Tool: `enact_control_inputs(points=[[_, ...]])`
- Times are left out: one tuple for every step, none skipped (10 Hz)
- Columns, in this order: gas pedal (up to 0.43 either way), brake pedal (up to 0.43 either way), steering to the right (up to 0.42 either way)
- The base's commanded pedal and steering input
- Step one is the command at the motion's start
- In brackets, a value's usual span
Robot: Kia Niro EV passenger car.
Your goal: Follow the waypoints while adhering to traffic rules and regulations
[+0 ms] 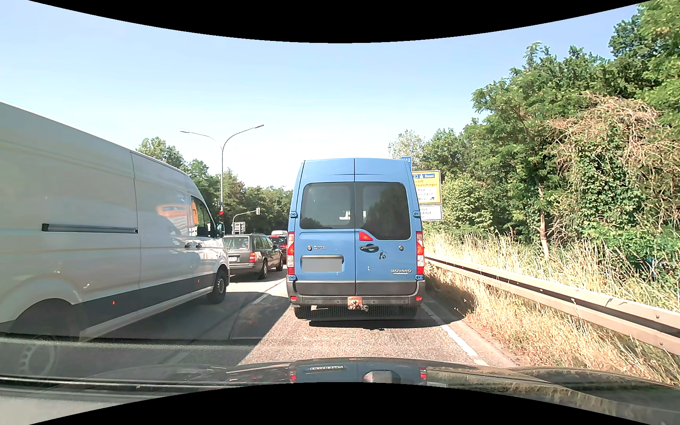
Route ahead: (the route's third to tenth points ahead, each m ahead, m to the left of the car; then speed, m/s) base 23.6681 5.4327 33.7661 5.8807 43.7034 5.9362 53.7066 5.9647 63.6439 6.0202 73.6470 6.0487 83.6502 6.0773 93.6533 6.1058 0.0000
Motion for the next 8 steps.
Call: enact_control_inputs(points=[[0.0, 0.189, -0.001], [0.0, 0.189, -0.001], [0.0, 0.189, -0.001], [0.0, 0.189, -0.001], [0.0, 0.183, -0.001], [0.0, 0.189, -0.001], [0.0, 0.183, -0.001], [0.0, 0.183, -0.001]])
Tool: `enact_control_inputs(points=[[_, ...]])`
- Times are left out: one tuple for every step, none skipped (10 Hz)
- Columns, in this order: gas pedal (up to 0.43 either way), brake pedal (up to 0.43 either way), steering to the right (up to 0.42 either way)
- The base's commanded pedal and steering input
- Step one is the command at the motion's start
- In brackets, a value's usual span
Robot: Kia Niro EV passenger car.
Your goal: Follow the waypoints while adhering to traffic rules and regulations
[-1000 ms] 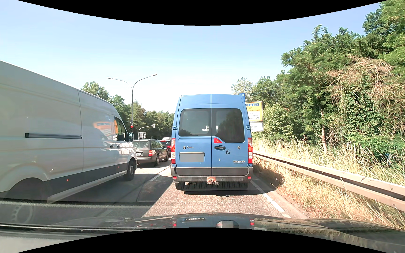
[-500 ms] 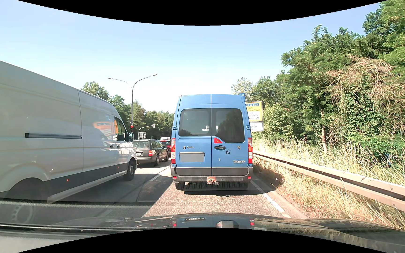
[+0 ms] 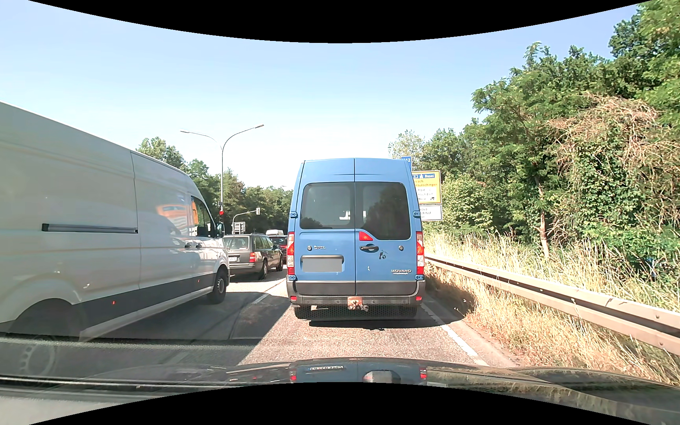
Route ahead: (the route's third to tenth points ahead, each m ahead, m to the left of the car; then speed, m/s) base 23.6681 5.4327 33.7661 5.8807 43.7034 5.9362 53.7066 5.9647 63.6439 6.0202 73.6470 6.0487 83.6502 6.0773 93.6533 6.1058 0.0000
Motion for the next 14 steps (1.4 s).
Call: enact_control_inputs(points=[[0.0, 0.189, -0.001], [0.0, 0.189, -0.001], [0.0, 0.183, -0.001], [0.0, 0.183, -0.001], [0.0, 0.189, -0.001], [0.0, 0.183, -0.001], [0.0, 0.189, -0.001], [0.0, 0.183, -0.001], [0.0, 0.189, -0.001], [0.0, 0.189, -0.001], [0.0, 0.183, -0.001], [0.0, 0.189, -0.001], [0.0, 0.189, -0.001], [0.0, 0.189, -0.001]])
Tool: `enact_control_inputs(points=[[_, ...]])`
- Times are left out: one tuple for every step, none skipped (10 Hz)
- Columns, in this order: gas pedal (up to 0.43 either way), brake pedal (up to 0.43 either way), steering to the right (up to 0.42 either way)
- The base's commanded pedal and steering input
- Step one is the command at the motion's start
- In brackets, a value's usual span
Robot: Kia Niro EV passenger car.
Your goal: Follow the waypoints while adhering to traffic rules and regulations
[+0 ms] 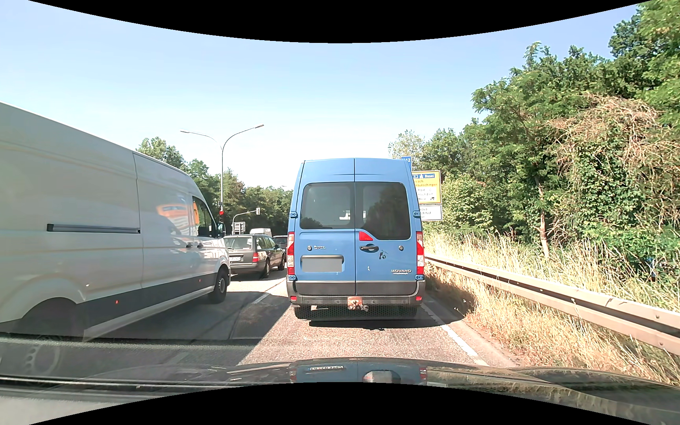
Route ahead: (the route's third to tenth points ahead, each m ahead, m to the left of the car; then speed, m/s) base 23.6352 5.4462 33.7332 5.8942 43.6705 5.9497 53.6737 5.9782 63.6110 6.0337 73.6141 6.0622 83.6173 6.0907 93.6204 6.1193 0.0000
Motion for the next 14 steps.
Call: enact_control_inputs(points=[[0.0, 0.183, -0.001], [0.0, 0.183, -0.001], [0.0, 0.189, -0.001], [0.0, 0.183, -0.001], [0.0, 0.189, -0.001], [0.0, 0.189, -0.001], [0.0, 0.183, -0.001], [0.0, 0.183, -0.001], [0.0, 0.183, -0.001], [0.0, 0.183, -0.001], [0.0, 0.183, -0.001], [0.0, 0.189, -0.001], [0.0, 0.189, -0.001], [0.0, 0.171, -0.001]])
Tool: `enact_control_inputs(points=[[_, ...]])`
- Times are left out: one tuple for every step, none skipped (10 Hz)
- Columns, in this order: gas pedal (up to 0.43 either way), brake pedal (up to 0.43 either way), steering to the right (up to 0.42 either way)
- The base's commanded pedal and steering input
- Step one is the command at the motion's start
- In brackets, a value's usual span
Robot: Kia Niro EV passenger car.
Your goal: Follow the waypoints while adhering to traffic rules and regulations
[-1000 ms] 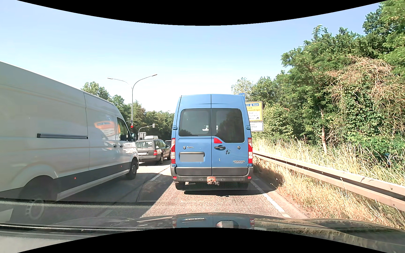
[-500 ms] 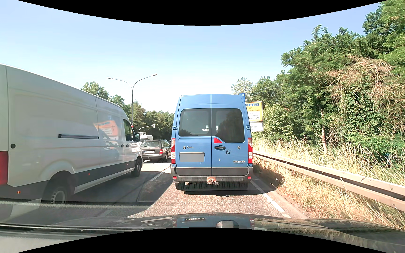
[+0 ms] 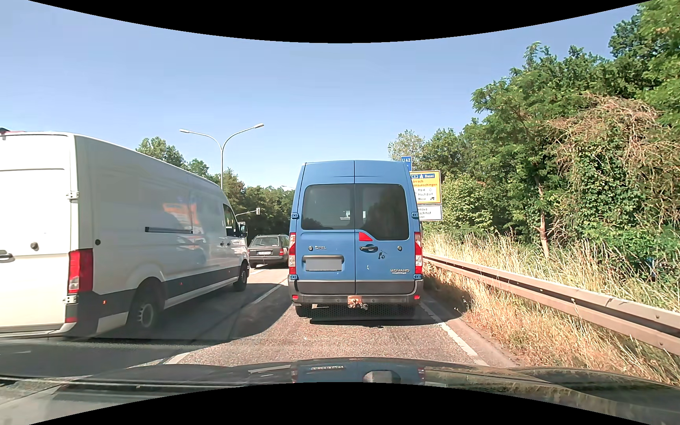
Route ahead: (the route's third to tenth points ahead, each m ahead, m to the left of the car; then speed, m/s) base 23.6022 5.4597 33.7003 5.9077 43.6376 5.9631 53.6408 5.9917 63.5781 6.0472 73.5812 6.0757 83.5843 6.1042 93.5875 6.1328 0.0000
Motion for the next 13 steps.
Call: enact_control_inputs(points=[[0.0, 0.073, -0.001], [0.0, 0.0, 0.0], [0.0, 0.0, -0.001], [0.0, 0.0, 0.0], [0.0, 0.0, -0.001], [0.067, 0.0, -0.001], [0.189, 0.0, -0.002], [0.197, 0.0, -0.003], [0.24, 0.0, -0.004], [0.268, 0.0, -0.004], [0.287, 0.0, -0.004], [0.311, 0.0, -0.004], [0.331, 0.0, -0.003]])
